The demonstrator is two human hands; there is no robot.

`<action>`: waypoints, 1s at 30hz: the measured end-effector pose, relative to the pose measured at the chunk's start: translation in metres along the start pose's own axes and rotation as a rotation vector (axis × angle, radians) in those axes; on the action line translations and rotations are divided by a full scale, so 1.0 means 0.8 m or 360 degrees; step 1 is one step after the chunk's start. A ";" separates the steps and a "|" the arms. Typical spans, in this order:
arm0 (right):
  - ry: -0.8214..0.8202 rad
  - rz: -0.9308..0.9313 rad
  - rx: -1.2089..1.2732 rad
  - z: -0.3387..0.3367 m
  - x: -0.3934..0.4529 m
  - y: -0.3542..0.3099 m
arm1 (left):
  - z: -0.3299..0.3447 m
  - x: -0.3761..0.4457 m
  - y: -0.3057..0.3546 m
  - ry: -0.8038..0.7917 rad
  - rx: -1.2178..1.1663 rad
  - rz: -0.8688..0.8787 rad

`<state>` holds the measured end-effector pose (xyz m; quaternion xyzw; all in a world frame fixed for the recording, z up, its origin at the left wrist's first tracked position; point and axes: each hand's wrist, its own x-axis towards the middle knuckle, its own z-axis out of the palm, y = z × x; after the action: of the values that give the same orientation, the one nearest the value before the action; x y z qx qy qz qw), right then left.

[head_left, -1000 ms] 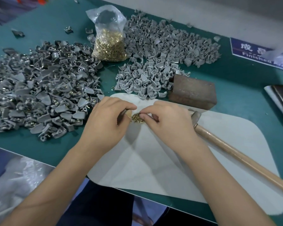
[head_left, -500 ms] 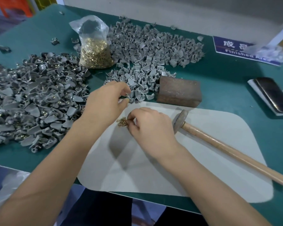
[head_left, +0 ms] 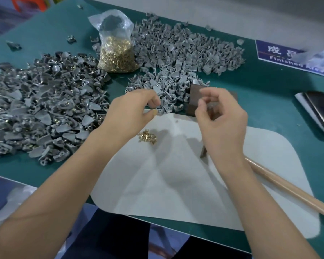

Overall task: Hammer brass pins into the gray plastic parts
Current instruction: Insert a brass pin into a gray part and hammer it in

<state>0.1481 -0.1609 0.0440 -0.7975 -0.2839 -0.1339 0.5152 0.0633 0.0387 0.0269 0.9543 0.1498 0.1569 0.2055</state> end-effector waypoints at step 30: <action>-0.0083 0.0205 0.0079 -0.008 0.023 0.043 | 0.003 0.059 0.017 -0.0339 0.0159 0.0249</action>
<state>0.1839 -0.1717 0.0304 -0.8043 -0.2486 -0.0726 0.5349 0.1100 0.0425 0.0423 0.9834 0.0598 0.0626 0.1597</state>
